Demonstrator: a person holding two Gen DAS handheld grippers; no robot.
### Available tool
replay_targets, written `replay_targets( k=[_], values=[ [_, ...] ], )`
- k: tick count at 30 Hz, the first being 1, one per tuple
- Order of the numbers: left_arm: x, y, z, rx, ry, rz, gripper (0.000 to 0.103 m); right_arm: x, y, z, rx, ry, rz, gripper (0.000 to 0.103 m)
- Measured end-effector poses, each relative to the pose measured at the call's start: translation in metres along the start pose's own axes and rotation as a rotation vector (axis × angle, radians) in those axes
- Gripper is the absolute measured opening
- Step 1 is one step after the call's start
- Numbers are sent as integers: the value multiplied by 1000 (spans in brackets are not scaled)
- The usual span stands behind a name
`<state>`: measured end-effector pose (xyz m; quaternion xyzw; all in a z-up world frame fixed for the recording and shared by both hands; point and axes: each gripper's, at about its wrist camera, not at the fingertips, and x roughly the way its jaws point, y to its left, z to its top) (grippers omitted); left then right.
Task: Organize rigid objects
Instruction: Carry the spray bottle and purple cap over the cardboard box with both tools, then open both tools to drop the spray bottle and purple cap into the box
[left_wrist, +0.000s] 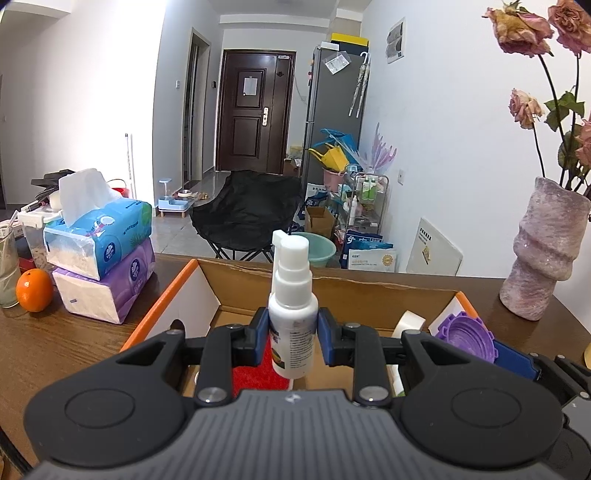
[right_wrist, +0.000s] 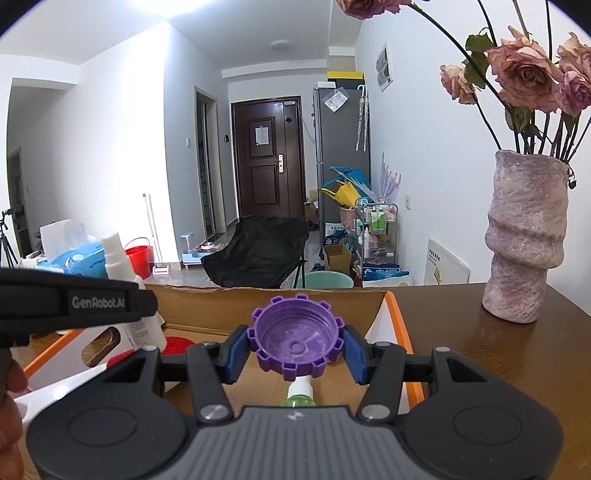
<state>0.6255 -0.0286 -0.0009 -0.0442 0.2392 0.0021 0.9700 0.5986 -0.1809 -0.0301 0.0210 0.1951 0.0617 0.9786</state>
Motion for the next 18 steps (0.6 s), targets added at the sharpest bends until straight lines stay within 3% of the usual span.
replay_targets(
  k=[15, 16, 17, 18],
  values=[
    [9, 4, 4, 26, 18, -8, 29, 15, -1, -1, -14, 49, -12, 53],
    [8, 4, 4, 28, 12, -7, 32, 16, -3, 0, -8, 63, -20, 54],
    [6, 5, 6, 34, 6, -4, 44, 16, -5, 1, 1, 74, -27, 56],
    [3, 5, 5, 37, 0, 3, 54, 15, -7, 3, 6, 80, -30, 68]
  ],
)
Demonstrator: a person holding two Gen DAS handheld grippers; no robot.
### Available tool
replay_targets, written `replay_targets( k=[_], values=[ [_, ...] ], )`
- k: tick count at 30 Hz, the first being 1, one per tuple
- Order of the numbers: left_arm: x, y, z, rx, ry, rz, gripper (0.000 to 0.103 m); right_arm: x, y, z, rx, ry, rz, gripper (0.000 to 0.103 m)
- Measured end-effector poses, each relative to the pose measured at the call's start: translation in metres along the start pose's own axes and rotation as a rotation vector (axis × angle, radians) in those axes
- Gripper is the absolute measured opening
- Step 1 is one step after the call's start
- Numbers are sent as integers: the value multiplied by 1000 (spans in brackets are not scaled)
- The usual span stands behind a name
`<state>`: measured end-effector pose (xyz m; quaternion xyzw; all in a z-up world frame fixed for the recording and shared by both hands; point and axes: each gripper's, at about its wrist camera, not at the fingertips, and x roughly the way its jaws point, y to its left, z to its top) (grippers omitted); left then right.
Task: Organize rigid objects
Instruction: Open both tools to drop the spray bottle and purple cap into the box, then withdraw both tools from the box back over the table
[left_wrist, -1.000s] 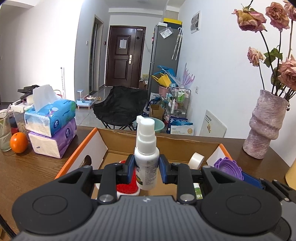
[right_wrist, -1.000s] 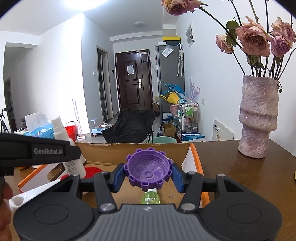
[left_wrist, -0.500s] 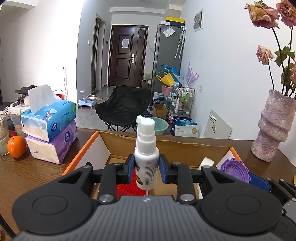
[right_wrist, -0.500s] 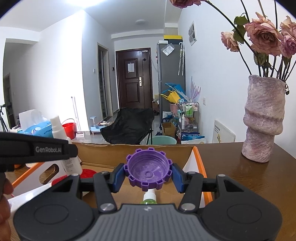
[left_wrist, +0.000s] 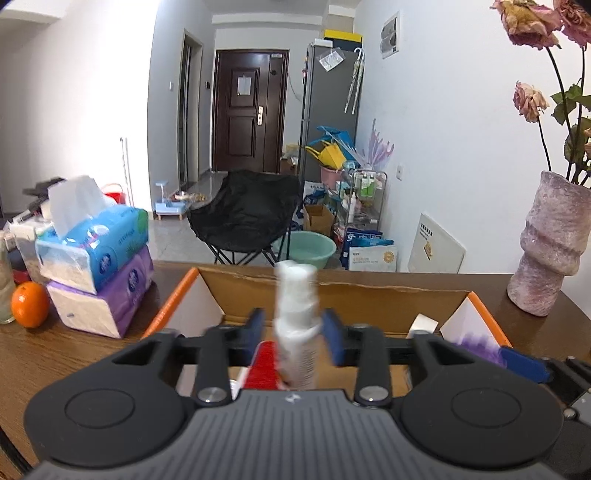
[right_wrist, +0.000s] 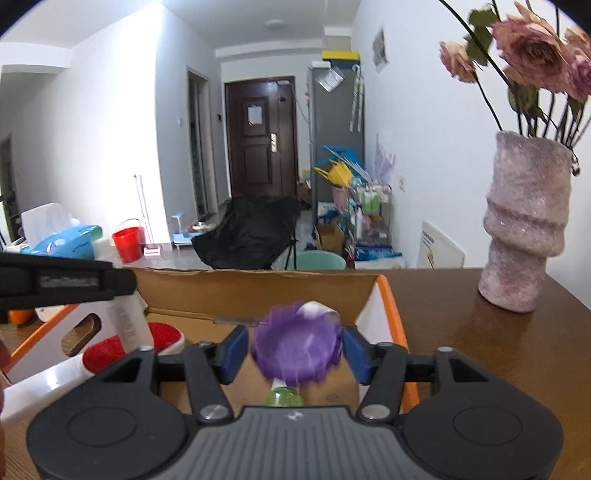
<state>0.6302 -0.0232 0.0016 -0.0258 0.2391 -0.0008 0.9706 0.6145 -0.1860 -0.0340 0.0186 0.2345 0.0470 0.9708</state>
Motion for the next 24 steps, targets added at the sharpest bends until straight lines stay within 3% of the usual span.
replay_targets(
  k=[1, 2, 3, 4, 24],
  values=[
    [-4, 0, 0, 1, -9, 10, 78, -1, -1, 1, 4, 2, -6, 84],
    [-8, 1, 0, 5, -23, 23, 93, -3, -2, 2, 5, 0, -15, 92],
    [-12, 1, 0, 13, -44, 32, 96, -5, -2, 2, 5, -5, -22, 101],
    [-15, 2, 1, 17, -56, 37, 101, -7, -3, 3, 5, -11, -24, 103],
    [-45, 17, 0, -19, -67, 38, 103, -33, -3, 3, -34, -2, -22, 103]
  ],
)
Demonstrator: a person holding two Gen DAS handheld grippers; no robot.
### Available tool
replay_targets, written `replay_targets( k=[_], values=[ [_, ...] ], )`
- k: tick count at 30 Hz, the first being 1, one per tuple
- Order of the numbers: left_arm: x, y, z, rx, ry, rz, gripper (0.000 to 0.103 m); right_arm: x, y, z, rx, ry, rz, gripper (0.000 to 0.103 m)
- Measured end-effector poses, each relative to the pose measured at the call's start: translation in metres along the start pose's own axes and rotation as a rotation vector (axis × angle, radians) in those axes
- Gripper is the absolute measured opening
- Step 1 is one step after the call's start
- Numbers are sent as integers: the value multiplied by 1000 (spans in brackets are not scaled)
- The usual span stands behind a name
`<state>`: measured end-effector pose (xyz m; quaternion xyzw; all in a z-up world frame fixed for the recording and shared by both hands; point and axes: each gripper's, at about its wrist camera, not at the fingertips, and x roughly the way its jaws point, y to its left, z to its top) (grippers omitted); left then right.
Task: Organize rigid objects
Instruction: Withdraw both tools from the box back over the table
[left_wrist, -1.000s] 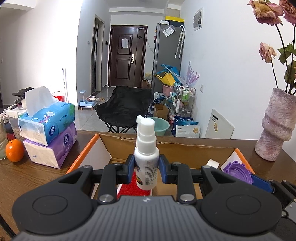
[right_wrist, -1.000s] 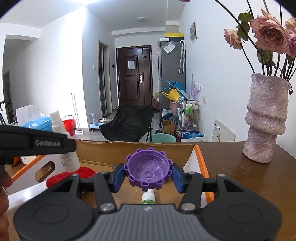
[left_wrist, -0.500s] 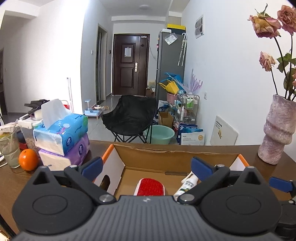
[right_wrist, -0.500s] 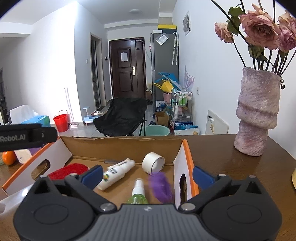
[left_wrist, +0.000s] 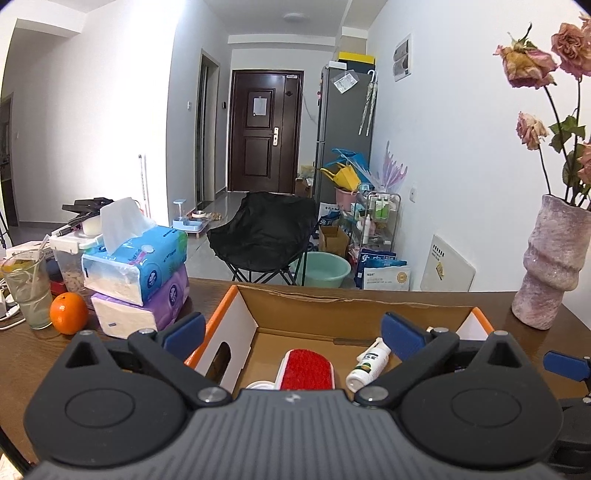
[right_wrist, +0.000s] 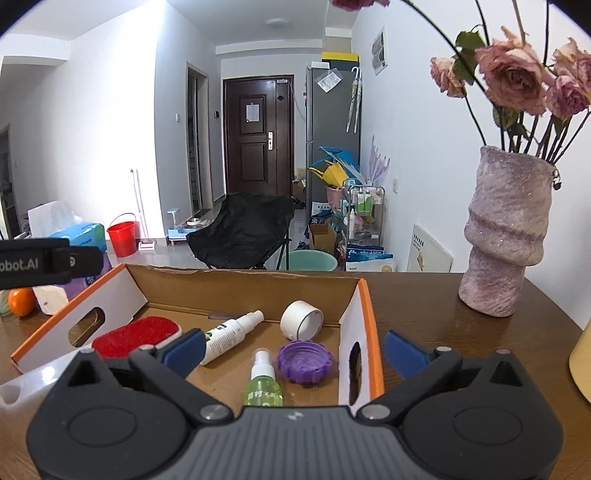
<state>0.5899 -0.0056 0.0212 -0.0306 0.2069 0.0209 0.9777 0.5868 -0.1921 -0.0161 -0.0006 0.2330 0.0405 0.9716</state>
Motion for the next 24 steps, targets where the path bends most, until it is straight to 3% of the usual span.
replay_targets(
  k=[24],
  values=[
    [-85, 14, -29, -7, -2, -26, 103, -99, -30, -29, 9, -61, -48, 103]
  ],
)
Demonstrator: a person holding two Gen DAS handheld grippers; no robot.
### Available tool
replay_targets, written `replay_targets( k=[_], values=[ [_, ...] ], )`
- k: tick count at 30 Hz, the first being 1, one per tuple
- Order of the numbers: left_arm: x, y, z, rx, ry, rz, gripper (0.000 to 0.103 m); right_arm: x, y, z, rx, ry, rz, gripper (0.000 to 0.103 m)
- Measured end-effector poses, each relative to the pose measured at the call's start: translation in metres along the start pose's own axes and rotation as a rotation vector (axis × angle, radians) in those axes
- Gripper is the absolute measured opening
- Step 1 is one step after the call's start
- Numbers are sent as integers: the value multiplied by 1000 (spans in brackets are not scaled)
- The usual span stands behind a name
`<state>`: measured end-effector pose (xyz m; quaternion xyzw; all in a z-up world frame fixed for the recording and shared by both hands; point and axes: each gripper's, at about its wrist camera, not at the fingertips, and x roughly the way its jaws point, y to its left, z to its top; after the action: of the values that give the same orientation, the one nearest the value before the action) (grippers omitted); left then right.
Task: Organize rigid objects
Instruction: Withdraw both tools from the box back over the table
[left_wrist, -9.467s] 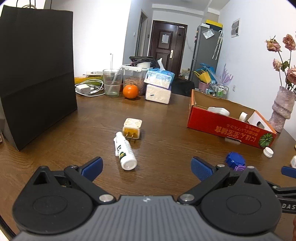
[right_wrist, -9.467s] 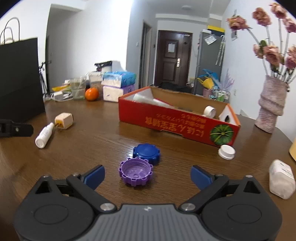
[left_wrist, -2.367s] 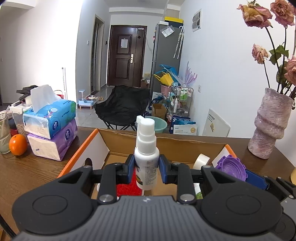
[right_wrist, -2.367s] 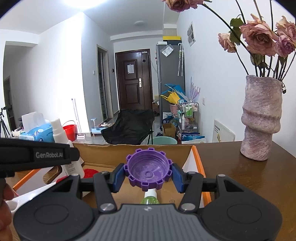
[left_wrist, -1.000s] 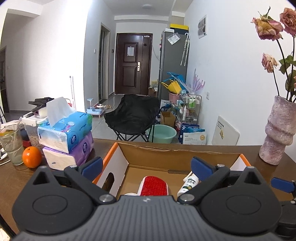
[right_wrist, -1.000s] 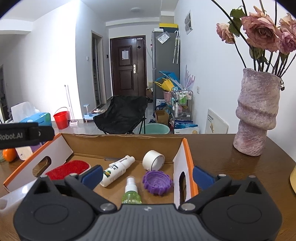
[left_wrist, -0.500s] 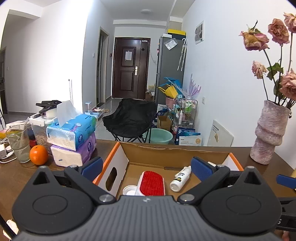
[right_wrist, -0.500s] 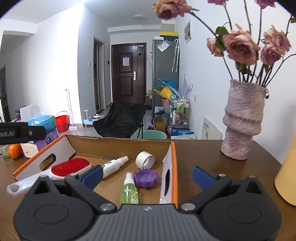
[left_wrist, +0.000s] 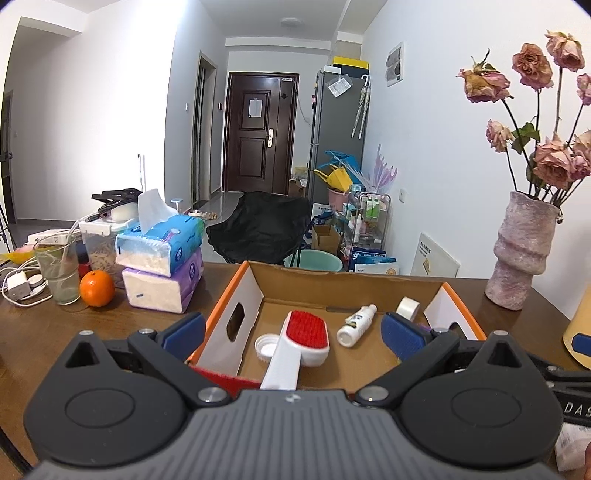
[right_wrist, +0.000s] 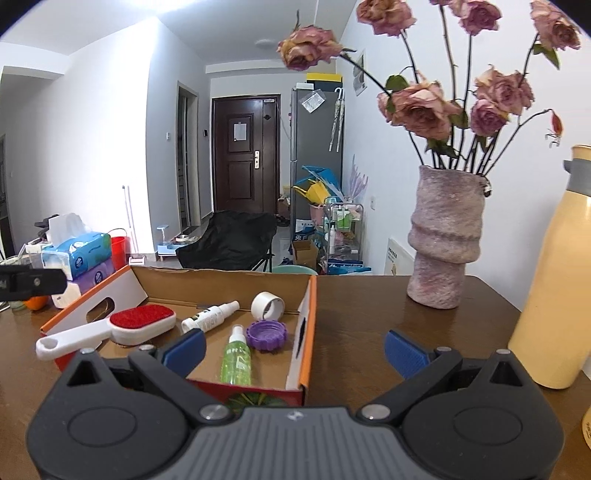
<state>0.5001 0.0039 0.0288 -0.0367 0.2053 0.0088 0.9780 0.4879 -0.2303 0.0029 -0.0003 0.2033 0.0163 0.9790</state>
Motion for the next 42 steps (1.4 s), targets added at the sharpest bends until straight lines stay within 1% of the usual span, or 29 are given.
replay_targets(
  k=[10, 18, 25, 35, 42],
  values=[
    [-37, -5, -11, 18, 3, -13, 103, -38, -7, -13, -30, -8, -12, 103],
    [-62, -11, -25, 36, 19, -29, 103, -64, -13, -29, -44, 5, -27, 103],
    [-84, -9, -39, 41, 40, -23, 103, -88, -26, -45, -47, 18, -57, 103],
    [-106, -4, -59, 37, 79, -7, 103, -121, -49, -66, -38, 35, -102, 103],
    [-114, -8, -75, 44, 112, -17, 103, -136, -59, -82, -42, 58, -120, 103]
  ],
)
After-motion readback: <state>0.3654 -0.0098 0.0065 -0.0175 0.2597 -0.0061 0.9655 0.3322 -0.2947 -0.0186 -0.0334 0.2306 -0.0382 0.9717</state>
